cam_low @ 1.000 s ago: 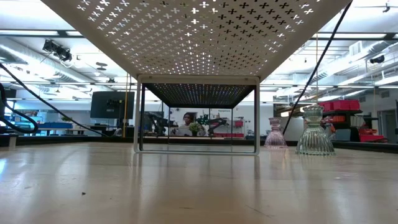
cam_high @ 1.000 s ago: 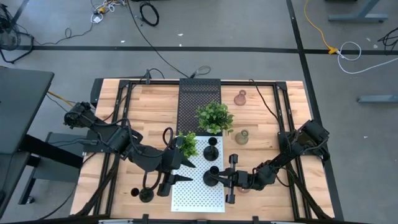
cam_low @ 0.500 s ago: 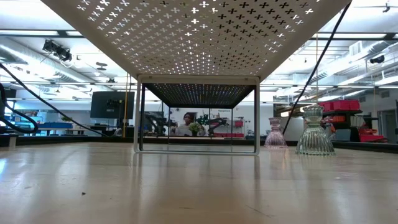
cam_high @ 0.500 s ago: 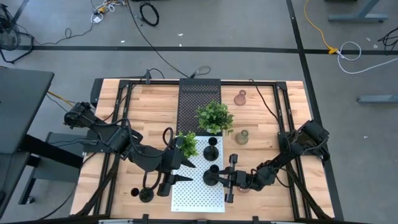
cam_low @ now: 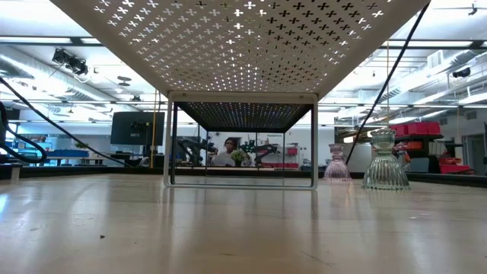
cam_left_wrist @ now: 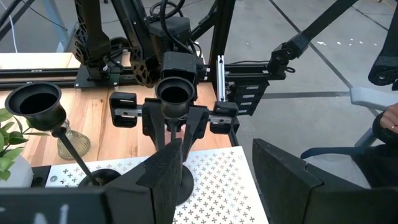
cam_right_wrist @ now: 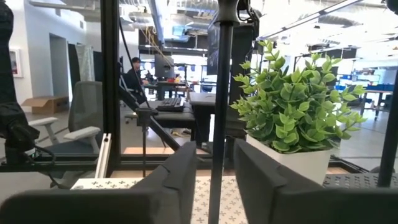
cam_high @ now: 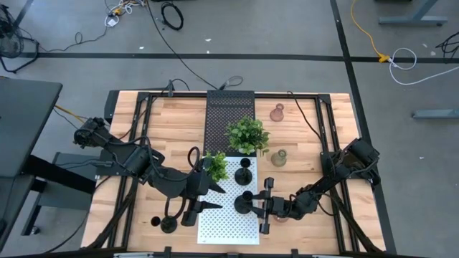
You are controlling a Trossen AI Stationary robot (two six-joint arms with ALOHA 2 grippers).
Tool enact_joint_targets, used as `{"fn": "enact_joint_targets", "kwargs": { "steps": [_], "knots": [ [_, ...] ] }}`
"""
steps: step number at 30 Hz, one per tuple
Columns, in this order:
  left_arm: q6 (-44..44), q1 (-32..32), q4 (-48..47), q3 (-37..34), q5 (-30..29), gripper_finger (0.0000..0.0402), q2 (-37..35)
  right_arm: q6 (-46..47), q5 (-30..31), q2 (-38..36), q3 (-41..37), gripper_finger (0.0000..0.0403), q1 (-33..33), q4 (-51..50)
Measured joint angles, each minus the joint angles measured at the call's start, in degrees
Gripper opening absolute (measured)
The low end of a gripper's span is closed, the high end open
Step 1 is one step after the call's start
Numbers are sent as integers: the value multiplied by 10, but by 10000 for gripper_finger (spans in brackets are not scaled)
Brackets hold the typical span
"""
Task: Pick & Place candle stick holders
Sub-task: Put the top black candle holder on the white shelf, then put the black candle holder on the white shelf
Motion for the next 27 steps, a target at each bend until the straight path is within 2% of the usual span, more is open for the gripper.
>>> {"fn": "enact_joint_targets", "kwargs": {
  "steps": [5,13,22,27],
  "knots": [
    [0,0,-3,0,0,197,0,-10,2,0,0,158,3,2],
    [0,0,-3,0,0,197,0,-44,50,-1,0,206,23,29],
    [-68,-9,-43,0,-1,197,0,-82,103,-1,0,210,52,56],
    [-144,-51,-84,0,-50,197,0,-91,170,-1,0,205,73,62]
  ]
}}
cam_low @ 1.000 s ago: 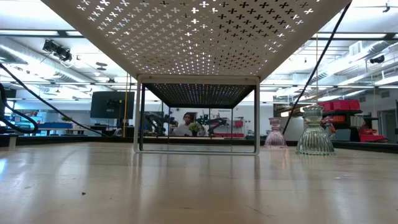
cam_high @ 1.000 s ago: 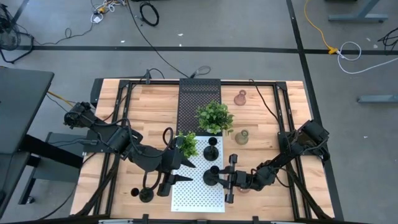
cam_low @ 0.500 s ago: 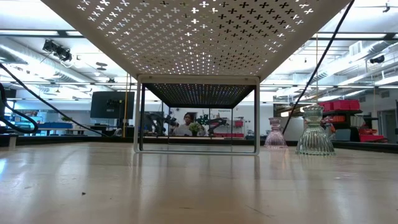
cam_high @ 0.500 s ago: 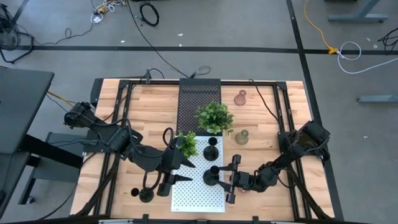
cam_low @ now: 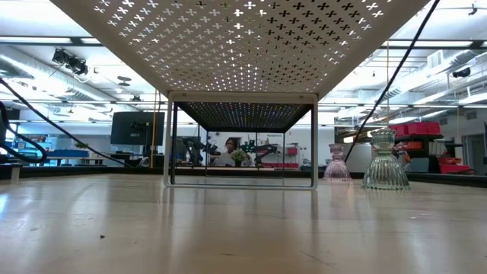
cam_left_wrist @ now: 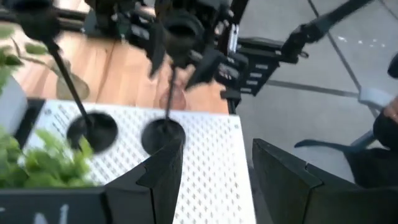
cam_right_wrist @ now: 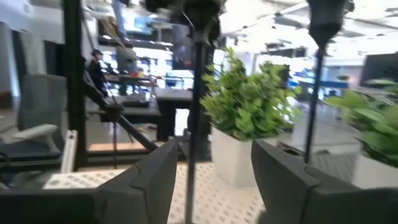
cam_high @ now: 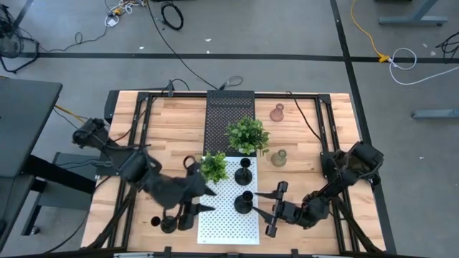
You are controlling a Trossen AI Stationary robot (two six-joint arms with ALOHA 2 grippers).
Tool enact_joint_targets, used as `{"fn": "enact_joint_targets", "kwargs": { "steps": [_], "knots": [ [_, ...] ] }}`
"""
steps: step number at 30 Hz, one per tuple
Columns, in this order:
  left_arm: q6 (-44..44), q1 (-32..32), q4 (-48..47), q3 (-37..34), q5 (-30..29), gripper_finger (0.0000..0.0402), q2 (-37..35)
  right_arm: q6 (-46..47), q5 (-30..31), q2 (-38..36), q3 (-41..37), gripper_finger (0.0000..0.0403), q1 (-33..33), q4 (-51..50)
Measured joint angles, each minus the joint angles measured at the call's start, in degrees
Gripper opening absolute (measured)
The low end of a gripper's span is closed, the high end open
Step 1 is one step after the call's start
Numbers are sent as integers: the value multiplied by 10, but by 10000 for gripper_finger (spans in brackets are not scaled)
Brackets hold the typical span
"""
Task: Pick & Place candle stick holders
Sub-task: Put the black candle holder on the white shelf
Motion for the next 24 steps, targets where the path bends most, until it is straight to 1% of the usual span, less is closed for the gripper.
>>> {"fn": "enact_joint_targets", "kwargs": {
  "steps": [2,4,10,16,20,24],
  "knots": [
    [-24,-24,-21,0,-11,197,0,-9,22,0,0,203,8,1],
    [-59,-55,-50,0,-38,197,0,-12,42,0,0,201,15,1],
    [-182,-174,-118,-2,-169,197,1,-15,46,0,0,200,24,4],
    [-248,-285,-138,-2,-304,197,1,-14,60,0,0,200,26,5],
    [-298,-340,-163,-2,-366,197,12,-10,60,0,0,199,26,5],
    [-367,-377,-209,-2,-411,197,41,-9,60,0,0,199,26,5]
  ]
}}
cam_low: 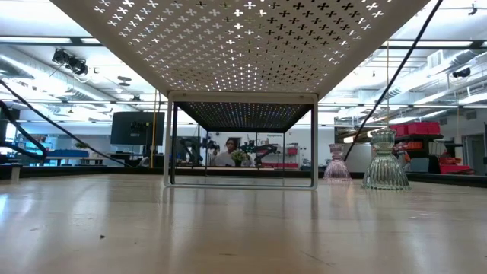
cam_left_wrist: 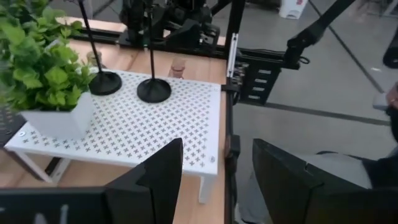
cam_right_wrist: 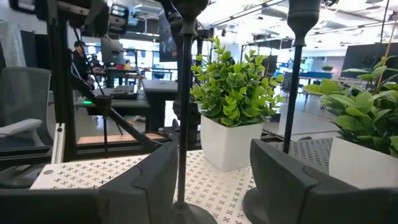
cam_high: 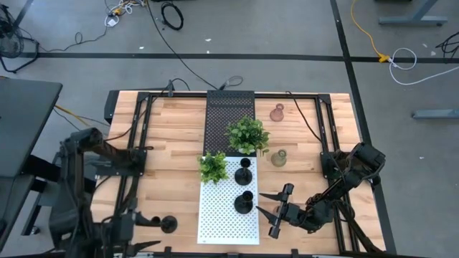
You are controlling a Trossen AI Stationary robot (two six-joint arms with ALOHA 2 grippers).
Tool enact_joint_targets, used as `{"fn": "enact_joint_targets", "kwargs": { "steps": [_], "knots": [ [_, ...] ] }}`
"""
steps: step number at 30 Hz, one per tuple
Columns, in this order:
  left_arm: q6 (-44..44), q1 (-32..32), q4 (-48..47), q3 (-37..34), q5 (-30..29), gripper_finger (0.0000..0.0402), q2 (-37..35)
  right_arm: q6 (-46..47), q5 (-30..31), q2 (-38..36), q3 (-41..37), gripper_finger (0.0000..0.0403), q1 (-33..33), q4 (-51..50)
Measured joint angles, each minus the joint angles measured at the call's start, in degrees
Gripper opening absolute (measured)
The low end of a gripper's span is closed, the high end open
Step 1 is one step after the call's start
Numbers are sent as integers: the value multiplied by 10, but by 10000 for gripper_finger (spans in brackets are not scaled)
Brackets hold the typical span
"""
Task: Pick & Place candle stick holders
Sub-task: Put the black candle holder on the white shelf
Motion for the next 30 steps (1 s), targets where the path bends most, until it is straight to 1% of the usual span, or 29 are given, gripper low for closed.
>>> {"fn": "enact_joint_targets", "kwargs": {
  "steps": [6,11,14,17,20,24,28,30],
  "knots": [
    [-100,-31,-55,0,-19,197,54,0,0,0,0,199,1,0],
    [-188,-46,-108,0,-48,197,95,2,0,0,0,199,2,3],
    [-245,-49,-137,0,-49,197,114,2,0,0,0,199,5,6],
    [-283,-49,-156,0,-47,196,128,0,0,0,0,200,8,11],
    [-306,-49,-159,0,-26,189,139,0,0,0,0,200,10,13],
    [-330,-55,-158,0,22,172,146,0,0,0,0,200,11,13],
    [-369,-59,-158,0,83,157,146,0,-1,0,0,200,11,13],
    [-383,-60,-159,0,96,149,146,0,-1,0,0,200,11,13]
  ]
}}
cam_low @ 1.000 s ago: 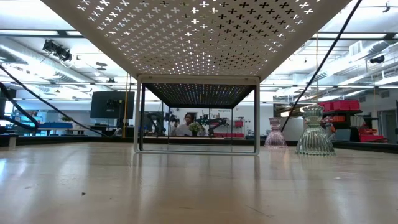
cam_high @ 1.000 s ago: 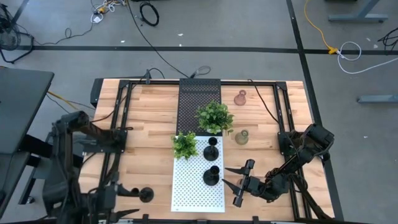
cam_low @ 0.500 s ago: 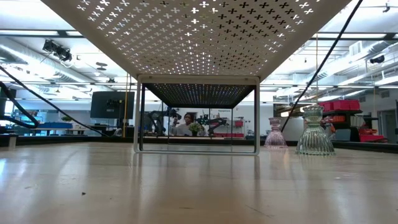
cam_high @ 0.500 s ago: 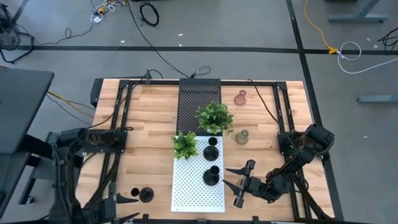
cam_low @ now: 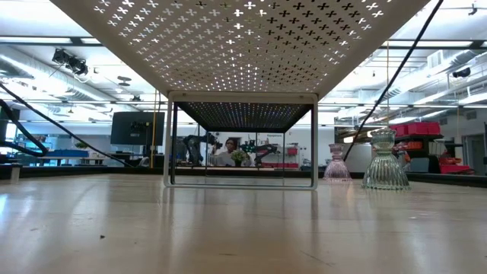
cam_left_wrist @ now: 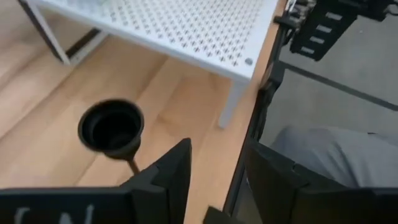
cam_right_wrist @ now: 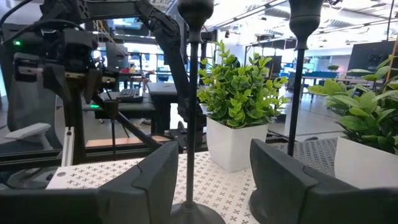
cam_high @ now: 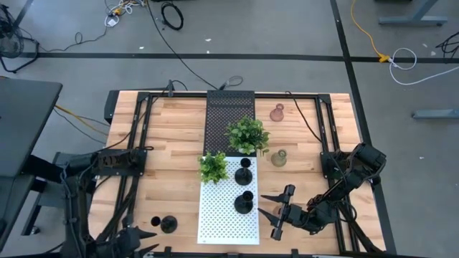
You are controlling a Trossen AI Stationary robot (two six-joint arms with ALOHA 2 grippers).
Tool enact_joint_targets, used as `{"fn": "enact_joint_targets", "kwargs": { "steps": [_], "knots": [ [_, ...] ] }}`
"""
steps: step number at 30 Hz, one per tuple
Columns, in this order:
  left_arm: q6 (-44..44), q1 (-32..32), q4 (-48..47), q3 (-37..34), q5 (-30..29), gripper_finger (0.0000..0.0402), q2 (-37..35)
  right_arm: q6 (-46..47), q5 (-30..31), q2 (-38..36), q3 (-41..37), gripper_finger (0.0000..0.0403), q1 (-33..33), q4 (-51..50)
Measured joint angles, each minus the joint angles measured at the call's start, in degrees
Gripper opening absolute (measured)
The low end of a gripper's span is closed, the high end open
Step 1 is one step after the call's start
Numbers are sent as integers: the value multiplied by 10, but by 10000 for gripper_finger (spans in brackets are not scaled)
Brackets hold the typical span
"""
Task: Pick & Place candle stick holders
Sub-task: Put the black candle holder on the white shelf
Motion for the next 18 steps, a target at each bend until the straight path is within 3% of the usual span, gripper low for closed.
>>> {"fn": "enact_joint_targets", "kwargs": {
  "steps": [6,9,18],
  "knots": [
    [-12,5,-3,0,59,132,0,0,-4,0,0,200,0,4],
    [-38,8,-30,0,61,127,0,0,-5,0,0,200,0,4],
    [-119,27,-92,0,140,119,13,0,-5,0,0,200,0,4]
  ]
}}
